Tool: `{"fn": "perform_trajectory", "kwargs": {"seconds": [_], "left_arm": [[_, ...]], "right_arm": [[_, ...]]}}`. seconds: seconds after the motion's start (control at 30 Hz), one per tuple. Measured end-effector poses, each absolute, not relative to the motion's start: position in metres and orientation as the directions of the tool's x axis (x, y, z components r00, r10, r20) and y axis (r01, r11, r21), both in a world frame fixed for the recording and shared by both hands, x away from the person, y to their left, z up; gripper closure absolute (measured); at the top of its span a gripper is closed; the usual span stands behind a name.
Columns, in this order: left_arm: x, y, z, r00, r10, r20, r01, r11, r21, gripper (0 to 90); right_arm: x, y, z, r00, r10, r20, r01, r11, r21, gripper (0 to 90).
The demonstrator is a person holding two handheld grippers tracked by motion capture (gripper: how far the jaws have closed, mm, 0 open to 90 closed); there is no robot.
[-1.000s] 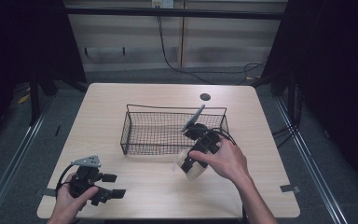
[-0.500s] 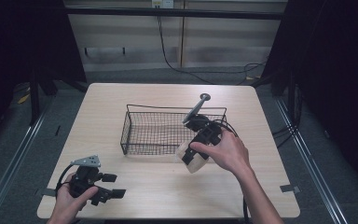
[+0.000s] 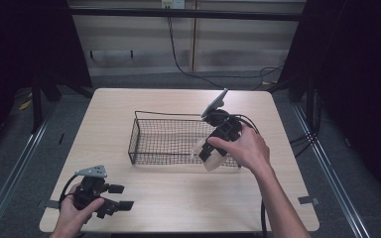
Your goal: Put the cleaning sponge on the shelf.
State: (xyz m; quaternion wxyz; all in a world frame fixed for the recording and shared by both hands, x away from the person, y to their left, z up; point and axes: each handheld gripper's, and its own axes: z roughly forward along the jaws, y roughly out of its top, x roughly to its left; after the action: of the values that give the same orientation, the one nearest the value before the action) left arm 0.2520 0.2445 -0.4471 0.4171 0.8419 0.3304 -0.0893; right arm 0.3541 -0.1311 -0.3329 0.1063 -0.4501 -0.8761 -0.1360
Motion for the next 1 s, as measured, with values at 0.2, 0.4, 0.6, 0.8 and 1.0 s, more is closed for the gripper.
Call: {"fn": "perform_trajectory", "kwargs": {"seconds": [0.2,0.4,0.6,0.8,1.0], "left_arm": [[0.252,0.245,-0.447,0.766,0.481,-0.426,0.63,-0.434,0.644,19.7],[0.252,0.244,-0.447,0.768,0.48,-0.424,0.628,-0.437,0.643,19.7],[0.252,0.244,-0.447,0.768,0.48,-0.424,0.628,-0.437,0.643,19.7],[0.252,0.244,-0.447,0.768,0.482,-0.421,0.627,-0.438,0.644,19.7],[0.252,0.244,-0.447,0.768,0.481,-0.422,0.628,-0.438,0.643,19.7]], "right_arm": [[0.363,-0.137,-0.331,-0.544,0.78,0.31,0.838,0.526,0.147,26.4],[0.374,-0.143,-0.338,-0.503,0.811,0.3,0.864,0.486,0.135,26.4],[0.384,-0.152,-0.341,-0.448,0.845,0.292,0.894,0.431,0.122,26.4],[0.392,-0.162,-0.344,-0.381,0.882,0.277,0.924,0.358,0.133,26.4],[0.397,-0.166,-0.348,-0.344,0.906,0.248,0.938,0.32,0.134,26.4]]}}
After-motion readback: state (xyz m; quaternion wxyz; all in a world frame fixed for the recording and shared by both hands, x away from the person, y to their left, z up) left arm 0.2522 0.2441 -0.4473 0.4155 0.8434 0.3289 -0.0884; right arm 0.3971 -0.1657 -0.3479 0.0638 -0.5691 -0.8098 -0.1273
